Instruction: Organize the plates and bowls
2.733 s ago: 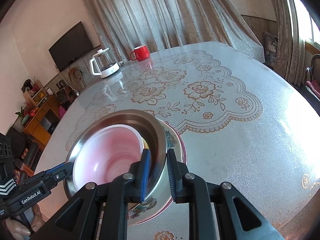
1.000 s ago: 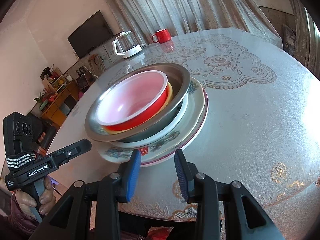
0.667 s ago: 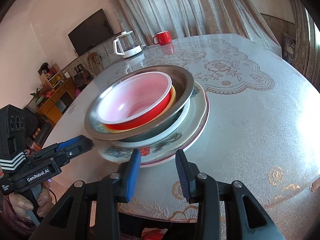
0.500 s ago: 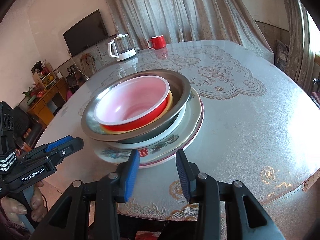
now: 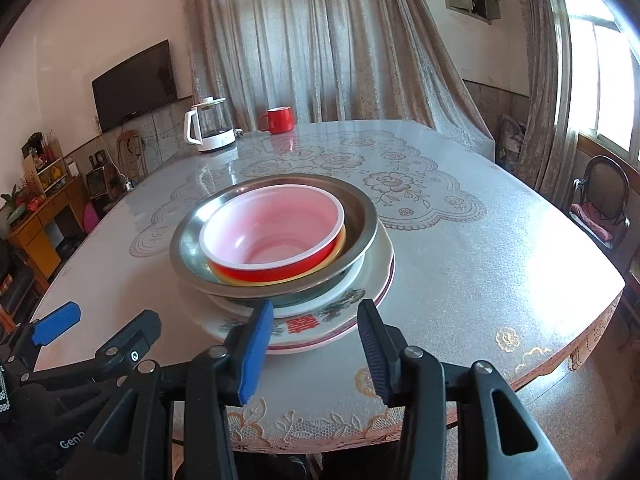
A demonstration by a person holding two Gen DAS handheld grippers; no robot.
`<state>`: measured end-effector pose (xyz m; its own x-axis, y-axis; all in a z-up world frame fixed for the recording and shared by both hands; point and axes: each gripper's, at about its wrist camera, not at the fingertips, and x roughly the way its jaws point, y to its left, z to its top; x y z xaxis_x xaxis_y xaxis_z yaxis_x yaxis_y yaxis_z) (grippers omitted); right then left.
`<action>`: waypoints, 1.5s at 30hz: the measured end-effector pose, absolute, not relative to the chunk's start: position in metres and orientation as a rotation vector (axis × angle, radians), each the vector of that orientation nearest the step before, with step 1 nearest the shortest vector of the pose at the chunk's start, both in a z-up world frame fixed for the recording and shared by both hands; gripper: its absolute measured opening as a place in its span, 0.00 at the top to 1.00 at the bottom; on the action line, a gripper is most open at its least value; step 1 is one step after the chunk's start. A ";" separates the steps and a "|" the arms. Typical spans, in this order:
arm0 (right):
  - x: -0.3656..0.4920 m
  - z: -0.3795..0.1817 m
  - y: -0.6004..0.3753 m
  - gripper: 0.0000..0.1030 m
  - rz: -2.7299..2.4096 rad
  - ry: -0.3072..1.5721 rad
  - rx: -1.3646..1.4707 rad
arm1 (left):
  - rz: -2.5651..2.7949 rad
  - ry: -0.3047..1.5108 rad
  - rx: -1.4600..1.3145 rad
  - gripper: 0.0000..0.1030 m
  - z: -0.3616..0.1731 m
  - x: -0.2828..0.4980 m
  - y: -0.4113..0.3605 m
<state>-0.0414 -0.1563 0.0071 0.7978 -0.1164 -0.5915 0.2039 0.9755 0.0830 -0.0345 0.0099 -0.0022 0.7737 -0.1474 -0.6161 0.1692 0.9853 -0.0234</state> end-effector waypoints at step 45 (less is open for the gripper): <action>-0.038 -0.002 -0.159 0.47 -0.230 0.632 0.128 | -0.156 0.659 0.003 0.00 -0.003 -0.038 0.011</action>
